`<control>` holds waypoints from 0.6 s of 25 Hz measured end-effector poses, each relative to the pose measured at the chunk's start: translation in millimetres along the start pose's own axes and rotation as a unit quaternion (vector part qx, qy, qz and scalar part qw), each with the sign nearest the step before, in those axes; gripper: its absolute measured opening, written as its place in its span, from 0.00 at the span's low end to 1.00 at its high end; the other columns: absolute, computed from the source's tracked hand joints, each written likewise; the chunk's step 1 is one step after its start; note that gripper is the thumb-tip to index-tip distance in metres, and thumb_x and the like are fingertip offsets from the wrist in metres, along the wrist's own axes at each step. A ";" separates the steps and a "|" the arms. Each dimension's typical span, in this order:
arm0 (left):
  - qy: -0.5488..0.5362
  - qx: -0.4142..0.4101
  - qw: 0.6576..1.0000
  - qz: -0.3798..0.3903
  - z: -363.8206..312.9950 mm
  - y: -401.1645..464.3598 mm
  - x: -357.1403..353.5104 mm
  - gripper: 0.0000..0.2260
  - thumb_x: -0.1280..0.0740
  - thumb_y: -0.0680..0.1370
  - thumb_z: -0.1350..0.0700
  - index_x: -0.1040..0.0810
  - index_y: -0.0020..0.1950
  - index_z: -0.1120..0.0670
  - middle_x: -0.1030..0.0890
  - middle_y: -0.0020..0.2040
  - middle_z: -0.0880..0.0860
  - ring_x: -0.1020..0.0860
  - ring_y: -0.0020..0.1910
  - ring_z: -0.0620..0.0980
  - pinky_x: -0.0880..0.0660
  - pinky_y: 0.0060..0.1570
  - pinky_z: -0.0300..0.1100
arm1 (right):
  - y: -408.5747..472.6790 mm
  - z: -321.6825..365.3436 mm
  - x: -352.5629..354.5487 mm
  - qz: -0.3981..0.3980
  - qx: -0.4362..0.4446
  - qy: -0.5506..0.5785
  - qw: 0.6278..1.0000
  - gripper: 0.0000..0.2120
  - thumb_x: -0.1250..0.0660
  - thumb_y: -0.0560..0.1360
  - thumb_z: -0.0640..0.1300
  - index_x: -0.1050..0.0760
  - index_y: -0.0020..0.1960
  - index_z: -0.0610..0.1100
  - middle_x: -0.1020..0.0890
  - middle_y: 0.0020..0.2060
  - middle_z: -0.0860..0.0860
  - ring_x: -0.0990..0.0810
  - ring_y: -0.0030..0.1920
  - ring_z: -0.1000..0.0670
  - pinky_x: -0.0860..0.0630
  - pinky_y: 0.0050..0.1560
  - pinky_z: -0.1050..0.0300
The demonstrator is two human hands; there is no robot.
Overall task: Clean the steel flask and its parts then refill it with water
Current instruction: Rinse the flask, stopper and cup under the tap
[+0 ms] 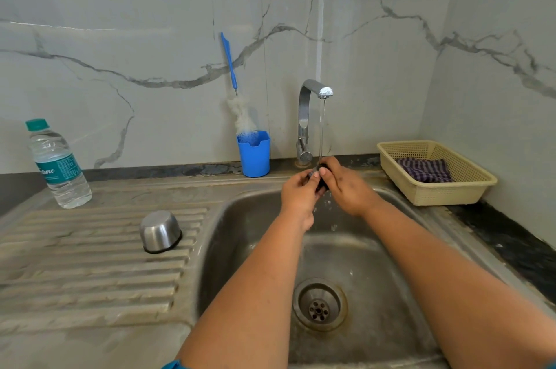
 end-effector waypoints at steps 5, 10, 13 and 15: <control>0.182 -0.110 0.977 0.005 -13.7 4.4 8.8 0.11 0.31 0.78 0.61 0.21 0.60 0.56 0.18 0.55 0.55 0.19 0.57 0.54 0.20 0.57 0.49 | 11.5 -11.3 -6.7 -0.038 -0.172 0.084 0.981 0.19 0.51 0.83 0.51 0.27 0.50 0.39 0.21 0.41 0.42 0.23 0.42 0.42 0.30 0.40 0.53; 0.224 -0.143 0.964 0.011 -14.6 1.2 9.9 0.10 0.31 0.79 0.60 0.21 0.60 0.53 0.19 0.56 0.52 0.20 0.55 0.51 0.20 0.56 0.46 | 10.4 -18.6 -13.6 0.000 -0.295 0.144 0.944 0.24 0.54 0.83 0.55 0.26 0.45 0.41 0.23 0.36 0.44 0.25 0.36 0.46 0.33 0.34 0.57; -0.003 -0.004 1.000 -0.005 -4.7 2.0 6.9 0.07 0.35 0.81 0.60 0.22 0.58 0.58 0.19 0.54 0.57 0.19 0.57 0.52 0.21 0.56 0.41 | 12.3 0.0 -5.4 -0.041 -0.105 0.058 0.992 0.18 0.51 0.83 0.54 0.28 0.54 0.44 0.23 0.43 0.47 0.24 0.44 0.48 0.32 0.39 0.57; -0.065 0.066 0.996 -0.016 0.2 1.8 6.7 0.07 0.38 0.83 0.61 0.22 0.56 0.62 0.19 0.52 0.59 0.20 0.57 0.54 0.23 0.60 0.44 | 11.3 6.2 -9.2 -0.013 -0.025 0.040 0.999 0.14 0.47 0.83 0.52 0.30 0.59 0.45 0.24 0.49 0.48 0.26 0.49 0.50 0.32 0.45 0.60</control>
Point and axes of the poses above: each hand's wrist, its own y-axis towards the middle knuckle, its own x-axis out of the back of the hand, z = x × y, the point moved 7 cm from there along y, towards the middle knuckle
